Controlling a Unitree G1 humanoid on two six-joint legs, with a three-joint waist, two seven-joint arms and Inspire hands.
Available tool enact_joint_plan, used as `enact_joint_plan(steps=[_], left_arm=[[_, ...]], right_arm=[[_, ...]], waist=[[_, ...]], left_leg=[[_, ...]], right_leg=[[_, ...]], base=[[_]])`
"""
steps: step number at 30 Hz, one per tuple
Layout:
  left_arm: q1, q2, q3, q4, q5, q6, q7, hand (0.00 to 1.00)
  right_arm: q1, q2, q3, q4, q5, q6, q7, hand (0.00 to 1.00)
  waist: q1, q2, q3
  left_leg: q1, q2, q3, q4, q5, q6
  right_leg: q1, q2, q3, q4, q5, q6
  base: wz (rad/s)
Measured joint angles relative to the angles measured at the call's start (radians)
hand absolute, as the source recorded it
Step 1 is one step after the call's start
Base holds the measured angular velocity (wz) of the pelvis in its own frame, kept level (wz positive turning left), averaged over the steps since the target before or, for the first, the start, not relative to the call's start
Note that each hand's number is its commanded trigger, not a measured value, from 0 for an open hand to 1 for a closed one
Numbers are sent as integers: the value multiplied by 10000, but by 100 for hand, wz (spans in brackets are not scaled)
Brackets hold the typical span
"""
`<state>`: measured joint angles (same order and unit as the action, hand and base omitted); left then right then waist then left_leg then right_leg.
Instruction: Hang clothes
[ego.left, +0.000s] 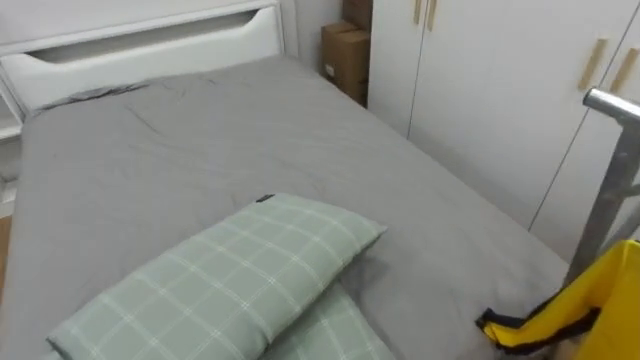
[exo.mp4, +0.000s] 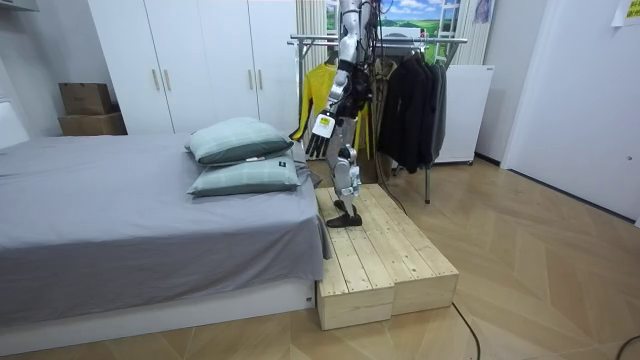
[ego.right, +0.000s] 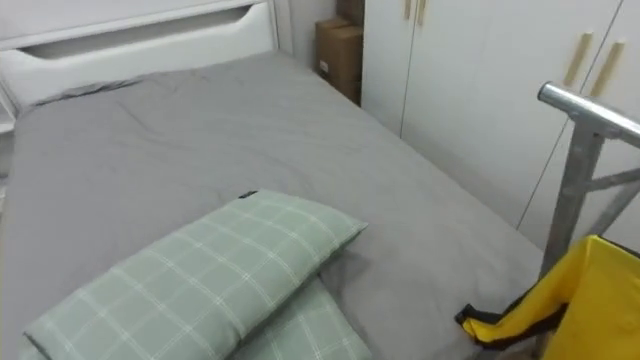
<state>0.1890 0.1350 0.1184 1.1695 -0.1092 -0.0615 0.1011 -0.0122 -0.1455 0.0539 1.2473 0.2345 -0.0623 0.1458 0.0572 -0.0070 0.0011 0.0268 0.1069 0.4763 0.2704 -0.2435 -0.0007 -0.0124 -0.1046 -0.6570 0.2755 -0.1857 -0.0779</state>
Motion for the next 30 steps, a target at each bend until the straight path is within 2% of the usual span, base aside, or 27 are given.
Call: enact_joint_plan(steps=[2,5,6,7,8,9,10,12,13,14,15,16,17,19,21,22,23,24,27,30], left_arm=[[9,-23,100,-1,-18,-41,60,0],[20,-42,276,-1,12,-43,59,0],[60,-62,274,1,10,-41,57,0],[50,-81,287,2,24,-38,51,0],[1,-63,307,0,23,-39,51,0],[-43,-1,261,-4,20,-29,50,0],[-108,0,229,-28,18,-39,45,0],[-66,-47,201,-3,8,-41,32,0],[-22,-70,160,11,11,-37,9,0],[-11,-72,162,23,6,-36,-11,0],[-9,-74,158,104,-1,-35,-31,0],[54,-79,158,131,-4,-35,-36,0],[73,-86,157,183,-9,-36,-38,0],[187,-99,137,320,-167,-29,-32,0],[234,-96,164,404,-169,-23,14,0],[289,-100,162,422,-170,-21,39,0],[298,-101,167,437,-165,-16,39,0],[313,-102,178,456,-155,-15,38,0],[366,-94,258,698,-54,136,36,0],[431,-103,255,771,30,467,40,0]], right_arm=[[119,4,-21,6,-15,9,-53,0],[247,10,-101,53,-113,199,-51,0],[323,10,-179,66,-135,225,-53,0],[453,28,-272,59,-254,226,-55,0],[556,47,-370,56,-337,226,-60,0],[758,59,-430,60,-441,291,-134,0],[840,63,-485,68,-442,412,-248,0],[818,80,-485,69,-446,427,-383,0],[793,100,-498,69,-449,427,-476,0],[783,122,-540,69,-460,428,-519,0],[808,156,-592,59,-524,448,-653,0],[834,189,-686,40,-537,521,-736,0],[833,208,-755,37,-552,567,-773,0],[803,239,-771,28,-644,652,-889,0],[779,260,-756,30,-761,652,-1017,0],[761,259,-735,32,-880,661,-1135,0],[745,259,-734,32,-894,662,-1175,0],[721,258,-737,31,-1074,668,-1208,0],[552,255,-744,-83,-1669,765,-1190,0],[416,250,-710,-81,-1782,767,-1172,0]], waist=[[-15,-91,-2],[-71,-126,-47],[-209,-88,-33],[-414,-118,-49],[-563,-158,-62],[-718,-225,-57],[-739,-233,-64],[-723,-242,-57],[-717,-248,-53],[-733,-242,-46],[-743,-228,-42],[-731,-226,-38],[-722,-208,-22],[-678,-209,-14],[-496,-230,14],[-319,-197,58],[-242,-239,104],[-203,-179,170],[-93,-118,145],[-17,-192,152]], left_leg=[[-1,-60,-282,-5,23,45],[-29,-227,-954,-35,71,146],[-58,-324,-1344,-32,81,184],[-147,-447,-1886,-22,92,272],[-206,-534,-2209,-26,130,336],[-249,-705,-2761,-59,210,456],[-256,-827,-3154,-71,246,500],[-270,-999,-3522,-71,261,539],[-342,-1148,-3834,-20,249,569],[-368,-1197,-3992,-14,248,585],[-398,-1256,-4300,4,275,630],[-391,-1315,-4605,30,299,666],[-370,-1309,-4741,42,312,682],[-364,-1439,-5043,58,351,724],[-456,-1535,-5071,64,387,697],[-517,-1602,-5045,91,389,688],[-514,-1607,-5047,110,397,675],[-534,-1591,-5027,137,381,646],[-642,-1576,-5115,148,353,596],[-687,-1576,-5188,200,364,560]], right_leg=[[191,-41,-221,-60,35,107],[532,-110,-587,-131,50,349],[709,-129,-770,-221,73,448],[862,-162,-445,-262,115,608],[908,-166,119,-301,125,681],[962,-119,1454,-352,185,806],[1001,-21,2338,-313,214,914],[1136,9,2795,-322,226,1031],[1211,4,2724,-339,271,1115],[1254,-2,2712,-343,282,1134],[1331,-6,2766,-340,306,1174],[1394,-3,3009,-304,315,1193],[1383,-1,3162,-277,297,1218],[1413,95,4304,-654,166,1312],[1580,136,4804,-1073,256,1304],[1636,132,4773,-1162,261,1321],[1707,137,4715,-1173,262,1322],[1713,163,4620,-1231,258,1328],[1743,192,4634,-1247,181,1446],[1773,197,4628,-1252,134,1488]], base=[[45],[61],[96],[121],[159],[148],[126],[75],[67],[72],[72],[68],[58],[39],[11],[6],[6],[8],[8],[9]])
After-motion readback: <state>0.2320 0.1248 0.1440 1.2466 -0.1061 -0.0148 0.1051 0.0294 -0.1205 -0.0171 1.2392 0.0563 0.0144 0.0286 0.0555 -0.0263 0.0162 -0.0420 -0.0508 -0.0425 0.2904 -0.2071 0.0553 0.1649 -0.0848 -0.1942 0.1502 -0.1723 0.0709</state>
